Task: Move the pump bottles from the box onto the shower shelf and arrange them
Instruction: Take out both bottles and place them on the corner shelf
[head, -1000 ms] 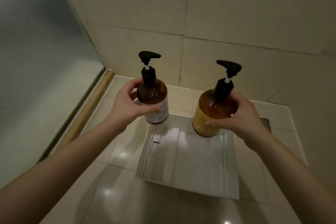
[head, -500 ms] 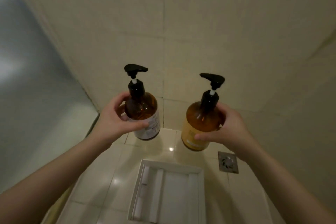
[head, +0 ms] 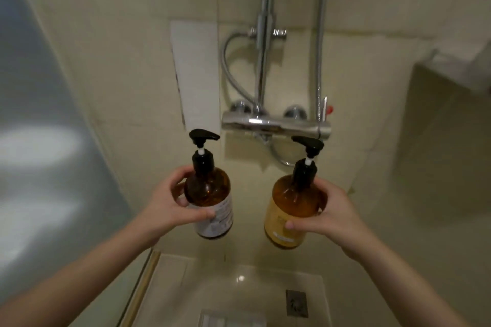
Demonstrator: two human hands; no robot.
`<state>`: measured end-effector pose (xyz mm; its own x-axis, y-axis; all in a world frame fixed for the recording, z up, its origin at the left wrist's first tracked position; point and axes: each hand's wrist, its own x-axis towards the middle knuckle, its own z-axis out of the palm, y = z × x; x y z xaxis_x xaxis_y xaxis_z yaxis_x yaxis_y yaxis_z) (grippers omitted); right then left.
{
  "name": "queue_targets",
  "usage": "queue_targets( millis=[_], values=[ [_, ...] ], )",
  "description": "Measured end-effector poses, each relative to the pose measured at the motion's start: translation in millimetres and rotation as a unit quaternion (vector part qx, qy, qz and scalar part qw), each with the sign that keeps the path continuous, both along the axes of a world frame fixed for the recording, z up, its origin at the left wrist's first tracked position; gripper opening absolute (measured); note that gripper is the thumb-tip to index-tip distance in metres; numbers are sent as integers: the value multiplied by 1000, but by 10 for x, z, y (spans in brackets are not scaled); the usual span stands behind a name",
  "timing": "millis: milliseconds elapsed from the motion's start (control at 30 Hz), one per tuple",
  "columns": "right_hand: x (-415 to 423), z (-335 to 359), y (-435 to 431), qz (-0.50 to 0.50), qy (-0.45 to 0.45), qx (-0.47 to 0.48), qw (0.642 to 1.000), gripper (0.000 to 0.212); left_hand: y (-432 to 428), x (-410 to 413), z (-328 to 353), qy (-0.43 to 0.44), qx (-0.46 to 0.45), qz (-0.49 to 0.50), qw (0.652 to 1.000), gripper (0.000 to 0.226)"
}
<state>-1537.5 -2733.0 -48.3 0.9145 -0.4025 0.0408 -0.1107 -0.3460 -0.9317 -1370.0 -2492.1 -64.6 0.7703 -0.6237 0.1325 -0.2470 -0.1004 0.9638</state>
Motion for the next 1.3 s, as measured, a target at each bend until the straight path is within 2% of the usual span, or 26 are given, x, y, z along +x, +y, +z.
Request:
queue_targets(
  millis=[200, 367, 467, 600, 767, 867, 967, 1133, 1233, 1300],
  values=[
    [-343, 1585, 68, -22, -3, -10, 1000, 77, -40, -234, 1556, -21, -27, -40, 999, 74],
    [-651, 2296, 154, -54, -6, -26, 998, 77, -131, -329, 2259, -31, -49, -84, 995, 78],
    [-842, 2475, 194, -85, -3, -36, 996, 79, -203, -388, 2459, -45, -46, -111, 992, 76],
    [-1110, 2568, 177, -133, -6, -39, 990, 61, -380, -476, 2487, -29, -48, -134, 989, 79],
    [-1458, 2624, 39, -203, 9, -46, 978, 77, -855, -644, 2506, -24, -59, -171, 983, 82],
    [-1627, 2698, -100, -233, 8, -59, 971, 62, -1244, -748, 2627, -26, -64, -202, 977, 78],
    [-1725, 2775, -313, -271, 1, -77, 959, 57, -1703, -795, 2784, -24, -77, -238, 968, 85],
    [-1795, 2904, -810, -335, -7, -99, 937, 68, -2526, -790, 2995, -27, -87, -269, 959, 92],
    [-1821, 2989, -1107, -378, -16, -104, 920, 80, -2976, -768, 3135, -44, -85, -290, 952, 88],
    [-1813, 3054, -1283, -399, -30, -108, 910, 81, -3269, -724, 3195, -54, -87, -293, 951, 82]
  ],
)
